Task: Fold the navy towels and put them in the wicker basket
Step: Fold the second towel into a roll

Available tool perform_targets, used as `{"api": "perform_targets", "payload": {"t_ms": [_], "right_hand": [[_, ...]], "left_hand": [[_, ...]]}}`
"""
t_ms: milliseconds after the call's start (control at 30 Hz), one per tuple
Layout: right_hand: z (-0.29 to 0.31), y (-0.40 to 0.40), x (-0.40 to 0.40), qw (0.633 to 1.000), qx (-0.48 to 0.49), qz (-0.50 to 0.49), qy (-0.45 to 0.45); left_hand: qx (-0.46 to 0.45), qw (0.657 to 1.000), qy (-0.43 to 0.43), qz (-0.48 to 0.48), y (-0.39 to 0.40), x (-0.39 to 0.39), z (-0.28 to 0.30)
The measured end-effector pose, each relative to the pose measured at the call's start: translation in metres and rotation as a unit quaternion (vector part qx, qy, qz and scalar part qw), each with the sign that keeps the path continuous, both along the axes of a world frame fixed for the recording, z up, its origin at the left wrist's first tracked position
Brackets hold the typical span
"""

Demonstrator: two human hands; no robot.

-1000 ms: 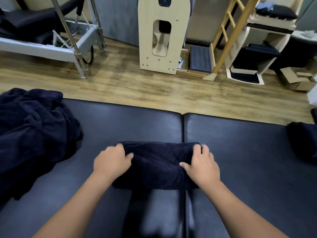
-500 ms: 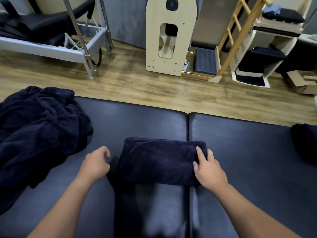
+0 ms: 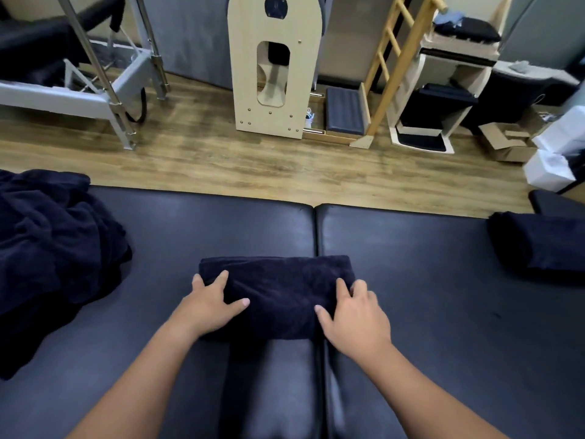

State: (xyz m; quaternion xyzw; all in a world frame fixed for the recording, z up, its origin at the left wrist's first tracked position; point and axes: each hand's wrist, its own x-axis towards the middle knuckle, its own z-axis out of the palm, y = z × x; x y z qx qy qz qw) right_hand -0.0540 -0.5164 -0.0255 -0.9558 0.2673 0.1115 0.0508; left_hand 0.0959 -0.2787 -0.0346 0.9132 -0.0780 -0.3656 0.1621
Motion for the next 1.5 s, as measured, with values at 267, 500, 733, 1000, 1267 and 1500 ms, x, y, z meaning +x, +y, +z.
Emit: {"api": "perform_targets", "payload": {"t_ms": [267, 500, 733, 1000, 1267, 1500], "right_hand": [[0.012, -0.009, -0.016, 0.998, 0.039, -0.046, 0.024], [0.012, -0.098, -0.079, 0.984, 0.073, -0.163, 0.026], [0.001, -0.215, -0.179, 0.967, 0.088, -0.24, 0.009], [0.0, -0.335, -0.266, 0.959, 0.117, -0.257, -0.034], [-0.002, -0.422, -0.291, 0.943, 0.141, -0.296, -0.049], [-0.001, -0.5, -0.305, 0.937, 0.141, -0.318, -0.032]], "left_hand": [[-0.106, 0.993, -0.019, 0.047, -0.043, -0.002, -0.003], [-0.115, 0.992, -0.048, -0.039, -0.17, -0.054, -0.002], [-0.113, 0.99, -0.046, -0.073, -0.315, -0.151, -0.004], [-0.122, 0.989, -0.009, -0.077, -0.441, -0.242, -0.005], [-0.162, 0.98, 0.007, -0.111, -0.549, -0.278, -0.012], [-0.17, 0.978, 0.005, -0.123, -0.619, -0.293, -0.014]]}}
